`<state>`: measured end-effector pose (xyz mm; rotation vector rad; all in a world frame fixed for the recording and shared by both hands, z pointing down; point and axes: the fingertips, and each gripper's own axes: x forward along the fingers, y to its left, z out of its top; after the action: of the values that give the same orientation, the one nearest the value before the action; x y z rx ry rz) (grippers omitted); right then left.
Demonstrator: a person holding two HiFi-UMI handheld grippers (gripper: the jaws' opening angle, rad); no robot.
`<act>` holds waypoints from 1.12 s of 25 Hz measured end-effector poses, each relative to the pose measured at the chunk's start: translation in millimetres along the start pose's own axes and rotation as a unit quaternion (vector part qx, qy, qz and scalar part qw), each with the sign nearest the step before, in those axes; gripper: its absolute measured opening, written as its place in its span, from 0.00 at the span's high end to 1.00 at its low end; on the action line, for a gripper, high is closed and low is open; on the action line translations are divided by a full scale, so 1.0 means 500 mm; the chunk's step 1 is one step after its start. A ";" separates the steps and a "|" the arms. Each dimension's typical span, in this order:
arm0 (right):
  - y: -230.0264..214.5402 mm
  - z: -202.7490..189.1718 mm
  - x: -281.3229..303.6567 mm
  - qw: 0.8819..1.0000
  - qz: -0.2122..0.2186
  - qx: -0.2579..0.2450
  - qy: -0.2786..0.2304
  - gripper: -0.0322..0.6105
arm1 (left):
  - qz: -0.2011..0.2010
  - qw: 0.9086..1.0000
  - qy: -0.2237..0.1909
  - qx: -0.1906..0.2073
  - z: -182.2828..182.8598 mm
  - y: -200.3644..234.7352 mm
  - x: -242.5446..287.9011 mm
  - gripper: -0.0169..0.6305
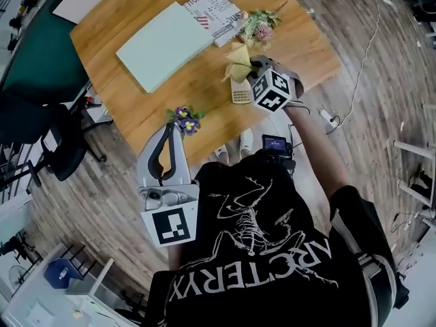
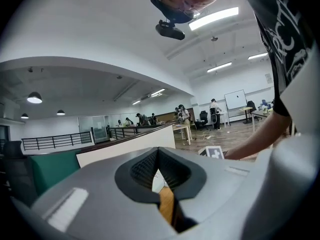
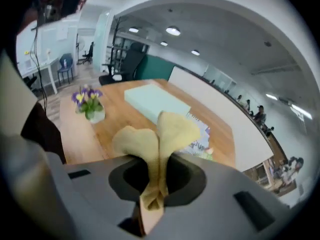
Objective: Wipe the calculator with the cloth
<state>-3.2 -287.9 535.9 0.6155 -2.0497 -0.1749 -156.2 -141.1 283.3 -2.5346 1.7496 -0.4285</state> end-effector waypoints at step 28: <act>0.197 -0.134 0.169 0.978 0.095 -0.137 0.121 0.86 | 0.039 0.999 0.007 0.007 0.008 -0.016 -0.046 0.96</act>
<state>-17.5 -236.3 671.7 0.2538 -1.7942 -0.2520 -155.7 -117.6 276.2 -2.4513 1.8358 -0.4537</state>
